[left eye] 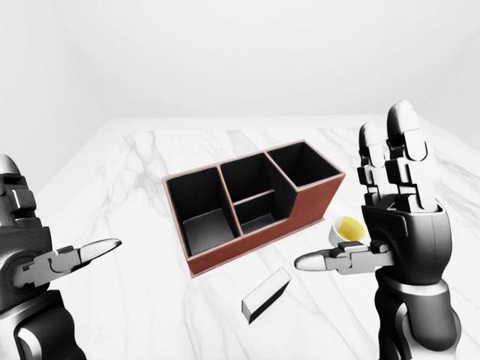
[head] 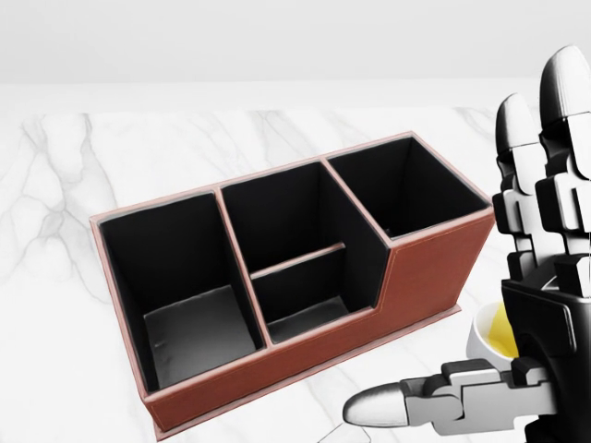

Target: Pick up the book and place it in the front compartment of the caddy.

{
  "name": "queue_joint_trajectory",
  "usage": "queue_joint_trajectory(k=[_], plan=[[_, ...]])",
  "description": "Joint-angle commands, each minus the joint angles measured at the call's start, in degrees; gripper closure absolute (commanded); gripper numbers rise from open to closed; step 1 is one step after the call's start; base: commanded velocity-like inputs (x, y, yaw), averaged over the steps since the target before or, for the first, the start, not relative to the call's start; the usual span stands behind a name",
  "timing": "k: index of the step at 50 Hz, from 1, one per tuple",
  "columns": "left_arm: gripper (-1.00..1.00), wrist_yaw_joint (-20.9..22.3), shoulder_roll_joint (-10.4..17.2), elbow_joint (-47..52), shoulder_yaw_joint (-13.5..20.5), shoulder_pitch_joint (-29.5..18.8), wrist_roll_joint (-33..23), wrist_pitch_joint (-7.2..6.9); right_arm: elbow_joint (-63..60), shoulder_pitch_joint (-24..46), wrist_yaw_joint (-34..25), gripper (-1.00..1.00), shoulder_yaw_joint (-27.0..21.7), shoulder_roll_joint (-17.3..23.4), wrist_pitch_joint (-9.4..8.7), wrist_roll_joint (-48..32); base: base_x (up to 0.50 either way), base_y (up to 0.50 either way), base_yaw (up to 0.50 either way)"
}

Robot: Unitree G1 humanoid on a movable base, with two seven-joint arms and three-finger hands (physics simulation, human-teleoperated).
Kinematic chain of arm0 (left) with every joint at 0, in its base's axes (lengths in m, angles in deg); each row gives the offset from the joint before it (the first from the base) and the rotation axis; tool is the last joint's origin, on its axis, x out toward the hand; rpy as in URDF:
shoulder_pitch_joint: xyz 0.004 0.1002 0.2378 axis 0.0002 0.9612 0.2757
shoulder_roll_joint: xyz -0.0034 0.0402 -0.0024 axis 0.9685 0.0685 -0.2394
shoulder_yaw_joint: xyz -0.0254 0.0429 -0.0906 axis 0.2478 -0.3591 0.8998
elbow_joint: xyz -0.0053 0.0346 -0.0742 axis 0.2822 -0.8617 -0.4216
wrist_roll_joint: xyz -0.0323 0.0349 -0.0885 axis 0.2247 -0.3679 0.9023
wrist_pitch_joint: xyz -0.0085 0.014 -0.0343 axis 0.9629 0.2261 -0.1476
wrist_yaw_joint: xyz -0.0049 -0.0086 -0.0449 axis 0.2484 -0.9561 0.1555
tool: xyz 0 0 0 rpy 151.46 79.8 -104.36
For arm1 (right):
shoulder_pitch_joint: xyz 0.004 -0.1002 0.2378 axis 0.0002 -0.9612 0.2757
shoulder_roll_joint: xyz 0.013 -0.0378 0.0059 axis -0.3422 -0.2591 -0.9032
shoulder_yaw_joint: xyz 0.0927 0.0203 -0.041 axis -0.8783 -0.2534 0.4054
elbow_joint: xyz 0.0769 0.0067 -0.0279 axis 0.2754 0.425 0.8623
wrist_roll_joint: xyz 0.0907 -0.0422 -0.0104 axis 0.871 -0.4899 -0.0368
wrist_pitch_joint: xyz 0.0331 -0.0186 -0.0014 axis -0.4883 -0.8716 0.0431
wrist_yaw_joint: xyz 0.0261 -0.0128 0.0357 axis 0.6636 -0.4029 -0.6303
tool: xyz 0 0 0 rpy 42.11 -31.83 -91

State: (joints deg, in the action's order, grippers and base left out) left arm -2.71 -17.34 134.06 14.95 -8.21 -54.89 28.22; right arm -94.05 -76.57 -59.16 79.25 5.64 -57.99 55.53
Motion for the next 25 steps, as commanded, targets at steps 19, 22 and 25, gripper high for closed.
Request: queue_joint_trajectory(k=[19, 22, 25], plan=[[-1.00, 0.68, 0.10, -2.08, -0.17, -0.12, -0.39, 0.00, -6.93, 0.90, -13.35, -1.00, -7.72, 2.94, 0.00, 0.05, 0.00, 0.00, 0.00], [-1.00, 0.25, 0.41, -1.72, -0.28, -0.37, -0.22, 0.00, -6.93, 0.70, -15.67, -1.00, -8.11, 3.30, 0.00, -1.39, 0.00, 0.00, 0.00], [-1.00, 0.08, 0.61, -1.56, -0.52, -0.66, -0.32, 0.00, -6.92, 1.72, -17.94, -1.00, -9.22, 3.69, 0.00, -2.33, 0.00, 0.00, 0.00]])
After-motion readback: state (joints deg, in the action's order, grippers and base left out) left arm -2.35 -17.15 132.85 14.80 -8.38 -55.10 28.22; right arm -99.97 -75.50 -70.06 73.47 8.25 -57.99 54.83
